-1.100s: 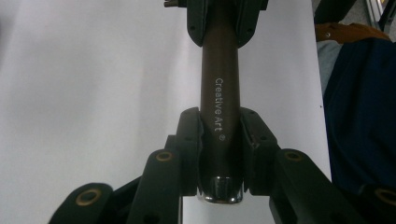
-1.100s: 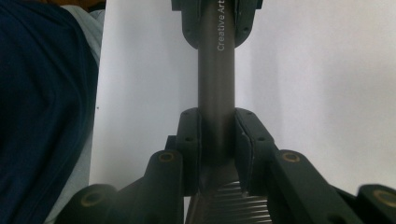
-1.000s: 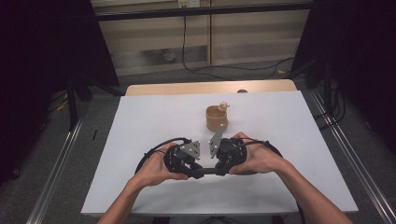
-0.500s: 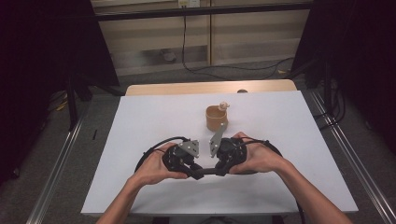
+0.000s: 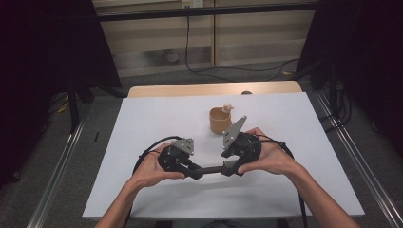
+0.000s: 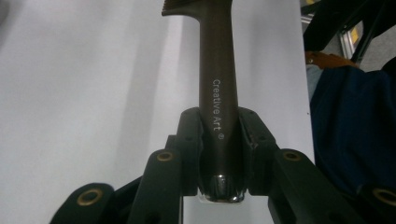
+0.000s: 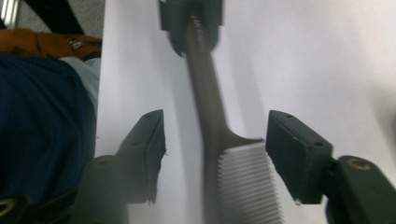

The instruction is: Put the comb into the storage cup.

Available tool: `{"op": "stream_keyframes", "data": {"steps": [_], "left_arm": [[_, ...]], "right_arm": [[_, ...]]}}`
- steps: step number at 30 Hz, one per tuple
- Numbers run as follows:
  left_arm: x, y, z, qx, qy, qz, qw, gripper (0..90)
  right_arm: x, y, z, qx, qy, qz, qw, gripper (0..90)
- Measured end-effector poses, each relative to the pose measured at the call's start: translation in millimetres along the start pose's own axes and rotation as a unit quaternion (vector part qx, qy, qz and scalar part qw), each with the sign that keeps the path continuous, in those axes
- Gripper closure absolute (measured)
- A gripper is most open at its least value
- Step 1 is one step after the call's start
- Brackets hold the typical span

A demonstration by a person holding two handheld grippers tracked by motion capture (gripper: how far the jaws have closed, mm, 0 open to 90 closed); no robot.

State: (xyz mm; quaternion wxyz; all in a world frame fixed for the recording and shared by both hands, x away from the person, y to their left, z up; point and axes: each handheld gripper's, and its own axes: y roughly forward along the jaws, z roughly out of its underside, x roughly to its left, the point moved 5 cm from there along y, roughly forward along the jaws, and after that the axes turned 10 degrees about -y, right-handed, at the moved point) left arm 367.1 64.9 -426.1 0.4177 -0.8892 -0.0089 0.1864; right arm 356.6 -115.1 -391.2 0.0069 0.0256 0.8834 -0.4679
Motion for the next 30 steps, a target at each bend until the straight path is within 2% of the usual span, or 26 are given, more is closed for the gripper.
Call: {"op": "stream_keyframes", "data": {"steps": [2, 4, 5, 6, 7, 12, 16, 19, 21, 24, 25, 26, 27, 29, 30], "left_arm": [[1.8, -2.5, 1.2, -0.006, -0.004, -0.004, 1.0000, 72.6], [3.0, -5.1, 3.0, -0.013, -0.015, 0.000, 0.9998, 72.6], [4.1, -6.1, 3.7, -0.020, -0.020, -0.007, 0.9996, 72.6], [4.7, -7.0, 5.0, -0.022, -0.023, 0.000, 0.9995, 72.6], [6.0, -8.4, 5.9, -0.026, -0.024, -0.006, 0.9994, 72.6], [10.9, -15.7, 9.0, -0.057, -0.049, -0.006, 0.9971, 72.6], [12.6, -22.1, 9.2, -0.082, -0.062, -0.005, 0.9947, 72.6], [12.8, -26.2, 8.5, -0.097, -0.065, -0.014, 0.9931, 72.6], [12.7, -29.1, 7.5, -0.113, -0.060, -0.034, 0.9912, 72.6], [13.1, -30.9, 7.7, -0.128, -0.069, -0.039, 0.9886, 72.6], [13.9, -31.3, 8.3, -0.129, -0.066, -0.042, 0.9886, 72.6], [14.6, -31.1, 8.7, -0.135, -0.072, -0.046, 0.9871, 72.6], [15.8, -31.0, 9.8, -0.133, -0.073, -0.042, 0.9875, 72.6], [17.6, -31.0, 11.4, -0.133, -0.077, -0.052, 0.9868, 72.6], [18.1, -31.0, 12.0, -0.134, -0.078, -0.050, 0.9865, 72.6]], "right_arm": [[-2.2, -4.7, 2.4, -0.012, 0.013, 0.015, 0.9997, 33.1], [-3.2, -10.2, 4.6, -0.027, 0.022, 0.028, 0.9990, 31.2], [-3.3, -12.7, 5.9, -0.032, 0.026, 0.033, 0.9986, 29.5], [-3.5, -15.2, 7.2, -0.037, 0.030, 0.042, 0.9980, 27.3], [-3.4, -17.5, 8.6, -0.044, 0.037, 0.048, 0.9972, 26.4], [-2.9, -27.0, 16.0, -0.073, 0.061, 0.073, 0.9927, 20.2], [-0.6, -31.0, 20.9, -0.084, 0.079, 0.090, 0.9893, 15.5], [1.1, -34.3, 21.5, -0.102, 0.090, 0.104, 0.9852, 13.0], [2.8, -36.0, 21.7, -0.105, 0.098, 0.114, 0.9831, 11.1], [4.8, -38.4, 21.4, -0.118, 0.104, 0.130, 0.9790, 13.9], [5.2, -39.4, 21.7, -0.121, 0.104, 0.141, 0.9770, 13.0], [6.2, -40.1, 21.5, -0.127, 0.108, 0.147, 0.9749, 11.9], [7.2, -40.6, 21.6, -0.133, 0.110, 0.148, 0.9739, 11.4], [8.7, -41.9, 22.0, -0.142, 0.115, 0.156, 0.9707, 11.3], [9.0, -42.5, 22.6, -0.145, 0.117, 0.159, 0.9694, 10.8]]}}
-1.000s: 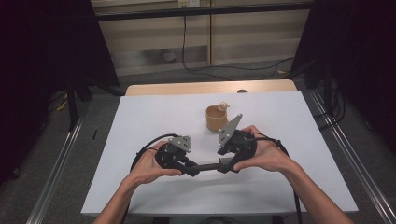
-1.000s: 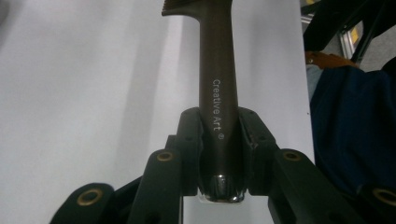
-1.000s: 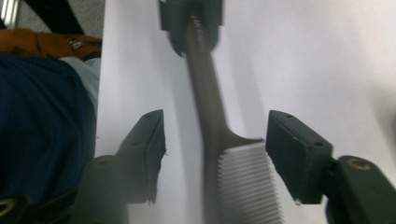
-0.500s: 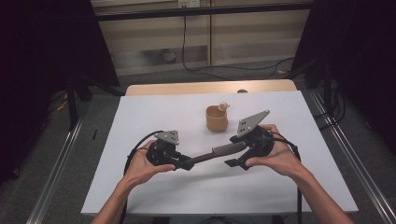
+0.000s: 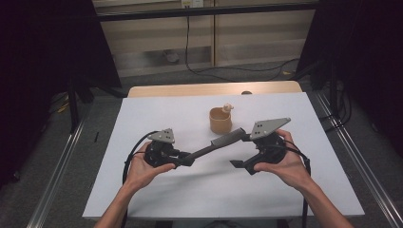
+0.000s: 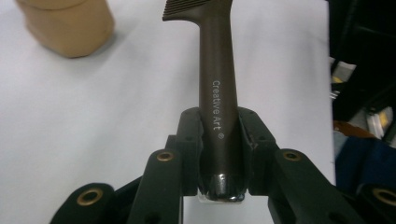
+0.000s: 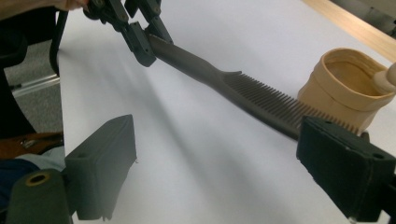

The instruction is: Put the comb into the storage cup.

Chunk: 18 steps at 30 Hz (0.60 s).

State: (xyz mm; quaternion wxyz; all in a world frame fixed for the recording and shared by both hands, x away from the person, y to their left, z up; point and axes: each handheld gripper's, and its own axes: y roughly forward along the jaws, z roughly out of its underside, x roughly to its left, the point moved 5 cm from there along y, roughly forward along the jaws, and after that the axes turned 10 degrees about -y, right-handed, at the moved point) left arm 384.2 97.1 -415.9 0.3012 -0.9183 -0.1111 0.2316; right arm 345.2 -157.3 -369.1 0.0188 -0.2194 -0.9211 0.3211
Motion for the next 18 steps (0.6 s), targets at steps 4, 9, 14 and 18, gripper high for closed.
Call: {"op": "stream_keyframes", "data": {"steps": [4, 9, 14, 18], "left_arm": [[1.8, -3.9, 0.3, -0.019, -0.011, -0.012, 0.9997, 72.6], [4.5, -8.7, 0.5, -0.040, -0.029, -0.028, 0.9984, 72.7], [5.1, -10.2, 2.1, -0.056, -0.046, -0.037, 0.9967, 72.7], [4.8, -11.6, 2.7, -0.069, -0.057, -0.050, 0.9947, 72.6]], "right_arm": [[-0.7, -4.1, 1.7, -0.016, 0.015, 0.011, 0.9997, 9.6], [-4.2, -7.5, 6.3, -0.043, 0.041, 0.034, 0.9976, 7.6], [-5.8, -5.4, 13.4, -0.070, 0.071, 0.030, 0.9945, 8.5], [-4.1, -2.9, 17.2, -0.090, 0.089, 0.040, 0.9912, 7.0]]}}
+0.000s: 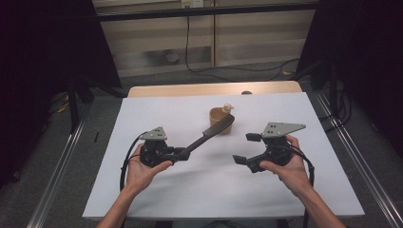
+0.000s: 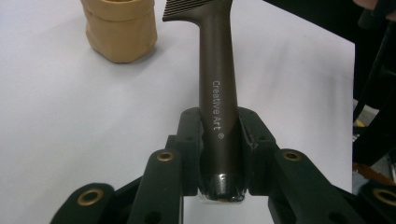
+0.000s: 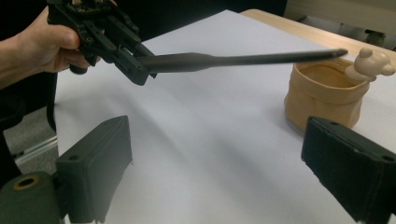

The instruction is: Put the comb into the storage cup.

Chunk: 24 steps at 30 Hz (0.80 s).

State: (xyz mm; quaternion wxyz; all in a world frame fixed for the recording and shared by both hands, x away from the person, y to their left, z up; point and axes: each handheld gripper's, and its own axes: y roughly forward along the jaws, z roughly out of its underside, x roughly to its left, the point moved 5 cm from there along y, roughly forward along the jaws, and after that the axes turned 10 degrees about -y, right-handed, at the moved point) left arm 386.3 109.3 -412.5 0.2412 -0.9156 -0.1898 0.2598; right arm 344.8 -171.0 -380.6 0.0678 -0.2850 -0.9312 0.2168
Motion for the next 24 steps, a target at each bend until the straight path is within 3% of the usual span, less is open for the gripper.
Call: {"op": "stream_keyframes", "data": {"steps": [5, 9, 16, 24], "left_arm": [[-3.9, -2.6, 0.4, -0.018, -0.002, 0.002, 0.9998, 72.6], [-8.6, -4.2, -0.2, -0.037, 0.004, 0.004, 0.9993, 72.7], [-13.0, -5.0, 0.9, -0.051, 0.012, 0.002, 0.9986, 72.6], [-21.4, -4.2, 0.7, -0.064, 0.022, 0.008, 0.9977, 72.6]], "right_arm": [[-0.4, 0.6, 4.8, -0.029, 0.034, 0.020, 0.9988, 3.9], [-2.2, 0.2, 6.7, -0.051, 0.058, 0.021, 0.9968, 3.9], [0.1, 4.6, 12.7, -0.087, 0.074, 0.029, 0.9930, 4.3], [5.4, 18.7, 19.4, -0.136, 0.088, 0.030, 0.9863, 6.0]]}}
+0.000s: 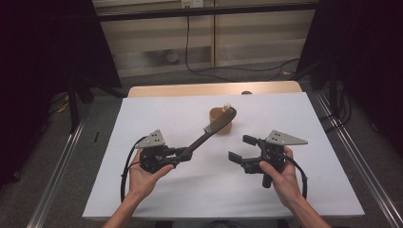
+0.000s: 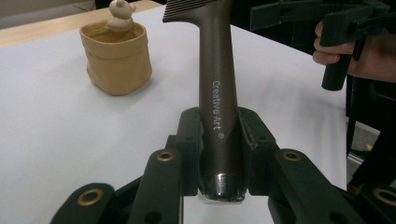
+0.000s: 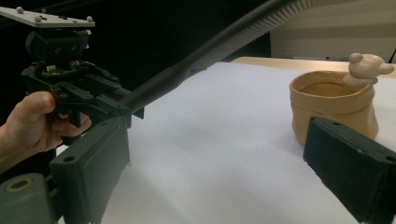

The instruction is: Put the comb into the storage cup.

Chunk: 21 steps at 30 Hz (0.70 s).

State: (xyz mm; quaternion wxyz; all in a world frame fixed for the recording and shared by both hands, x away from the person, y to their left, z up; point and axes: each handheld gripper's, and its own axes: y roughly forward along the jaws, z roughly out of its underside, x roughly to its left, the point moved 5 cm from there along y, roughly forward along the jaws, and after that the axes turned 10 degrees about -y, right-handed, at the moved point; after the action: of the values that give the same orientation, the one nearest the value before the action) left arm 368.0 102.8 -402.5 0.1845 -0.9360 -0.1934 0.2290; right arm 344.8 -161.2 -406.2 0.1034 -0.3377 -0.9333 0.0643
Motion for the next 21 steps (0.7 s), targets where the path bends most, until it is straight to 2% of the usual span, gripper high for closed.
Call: {"op": "stream_keyframes", "data": {"steps": [7, 12, 17, 21], "left_arm": [[-6.8, 0.4, -0.4, -0.005, 0.012, -0.001, 0.9999, 72.7], [-9.7, 3.3, -0.7, -0.006, 0.012, 0.001, 0.9999, 72.6], [-11.7, 5.7, -1.7, -0.009, 0.019, 0.003, 0.9998, 72.7], [-15.0, 6.9, -5.2, -0.017, 0.023, 0.006, 0.9996, 72.6]], "right_arm": [[7.6, 2.9, 1.1, -0.037, 0.027, -0.021, 0.9987, 4.1], [13.0, 4.2, -1.3, -0.072, 0.060, -0.046, 0.9945, 2.9], [17.8, 5.0, -5.1, -0.091, 0.066, -0.059, 0.9919, 2.4], [18.6, 6.0, -6.4, -0.091, 0.063, -0.056, 0.9923, 2.7]]}}
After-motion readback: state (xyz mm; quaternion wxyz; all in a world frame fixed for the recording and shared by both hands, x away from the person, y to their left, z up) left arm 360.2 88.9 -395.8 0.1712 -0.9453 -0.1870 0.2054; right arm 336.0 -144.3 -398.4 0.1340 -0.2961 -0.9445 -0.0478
